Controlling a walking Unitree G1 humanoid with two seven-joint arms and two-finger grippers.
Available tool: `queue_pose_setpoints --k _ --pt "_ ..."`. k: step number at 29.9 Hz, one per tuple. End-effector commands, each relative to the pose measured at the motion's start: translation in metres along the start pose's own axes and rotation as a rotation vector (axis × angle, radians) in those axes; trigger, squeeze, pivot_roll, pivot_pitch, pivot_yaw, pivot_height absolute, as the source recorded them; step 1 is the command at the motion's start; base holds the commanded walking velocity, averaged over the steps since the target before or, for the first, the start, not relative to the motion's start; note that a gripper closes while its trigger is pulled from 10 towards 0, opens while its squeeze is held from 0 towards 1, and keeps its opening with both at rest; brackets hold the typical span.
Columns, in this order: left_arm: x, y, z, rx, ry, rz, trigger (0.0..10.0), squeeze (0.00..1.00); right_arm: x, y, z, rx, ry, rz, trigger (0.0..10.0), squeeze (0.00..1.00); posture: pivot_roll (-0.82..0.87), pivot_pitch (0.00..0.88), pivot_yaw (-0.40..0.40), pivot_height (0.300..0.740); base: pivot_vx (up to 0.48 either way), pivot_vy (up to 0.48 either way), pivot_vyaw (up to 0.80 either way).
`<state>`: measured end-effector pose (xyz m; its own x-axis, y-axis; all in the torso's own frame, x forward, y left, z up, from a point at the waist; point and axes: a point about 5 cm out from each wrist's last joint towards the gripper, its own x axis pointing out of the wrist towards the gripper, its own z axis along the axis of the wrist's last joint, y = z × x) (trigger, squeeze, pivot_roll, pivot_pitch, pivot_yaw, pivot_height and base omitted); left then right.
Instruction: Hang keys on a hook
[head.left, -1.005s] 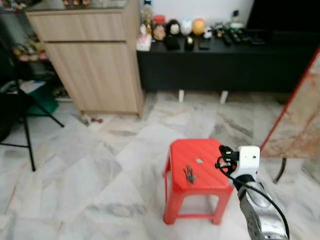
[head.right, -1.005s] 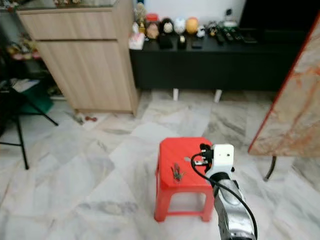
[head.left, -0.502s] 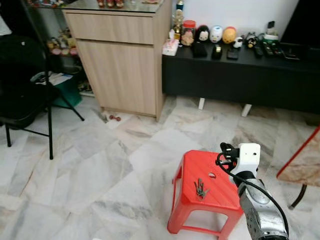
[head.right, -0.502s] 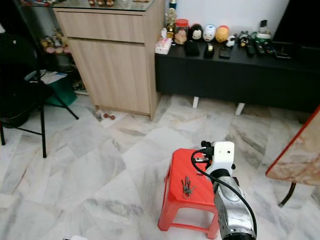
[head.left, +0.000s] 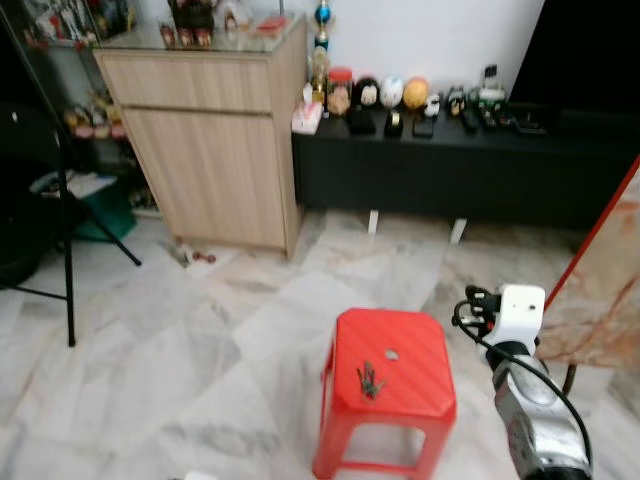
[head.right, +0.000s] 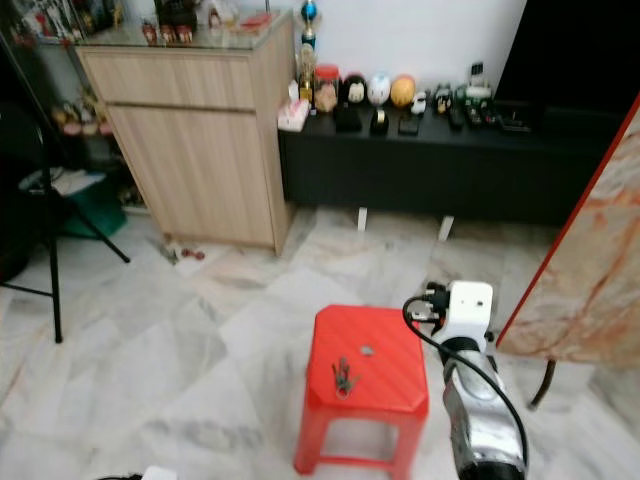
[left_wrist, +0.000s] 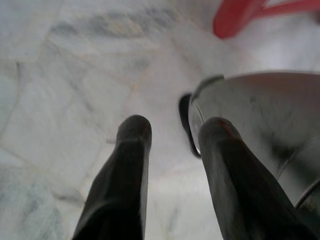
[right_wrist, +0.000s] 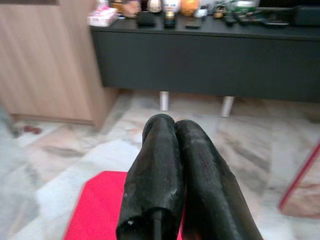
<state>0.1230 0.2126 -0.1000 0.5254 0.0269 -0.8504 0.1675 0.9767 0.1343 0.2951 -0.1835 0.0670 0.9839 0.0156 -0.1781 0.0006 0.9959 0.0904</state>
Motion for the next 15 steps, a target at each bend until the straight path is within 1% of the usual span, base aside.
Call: queue_pose_setpoints --k 1,3,8,12,15 --pt "0.0004 -0.0061 -0.0014 0.003 0.012 -0.02 10.0 0.0 -0.0007 -0.0105 0.0031 -0.008 -0.002 -0.032 10.0 0.0 0.05 0.0 -0.022 0.74 0.0 -0.319 0.0" --pt "0.0004 -0.0061 -0.0015 0.003 0.013 -0.02 10.0 0.0 -0.0006 -0.0101 0.0033 -0.004 -0.007 -0.032 10.0 0.0 0.05 0.0 -0.022 0.74 0.0 -0.321 -0.41" --pt "0.0005 -0.0059 -0.0012 0.002 0.011 -0.02 10.0 0.0 0.0005 -0.0089 0.0043 0.005 -0.016 -0.034 10.0 0.0 0.05 0.0 -0.018 0.74 0.0 -0.324 0.0" --pt "0.0004 -0.0055 -0.0015 0.005 0.013 -0.023 10.0 0.0 0.0004 -0.008 0.0062 -0.005 -0.031 -0.032 10.0 0.0 0.05 0.0 -0.015 0.74 0.0 -0.323 0.0" --pt "0.0003 -0.0051 -0.0017 0.005 0.014 -0.023 10.0 0.0 -0.0005 -0.0084 0.0072 0.013 -0.046 -0.038 10.0 0.0 0.05 0.0 -0.013 0.74 0.0 -0.322 0.0"
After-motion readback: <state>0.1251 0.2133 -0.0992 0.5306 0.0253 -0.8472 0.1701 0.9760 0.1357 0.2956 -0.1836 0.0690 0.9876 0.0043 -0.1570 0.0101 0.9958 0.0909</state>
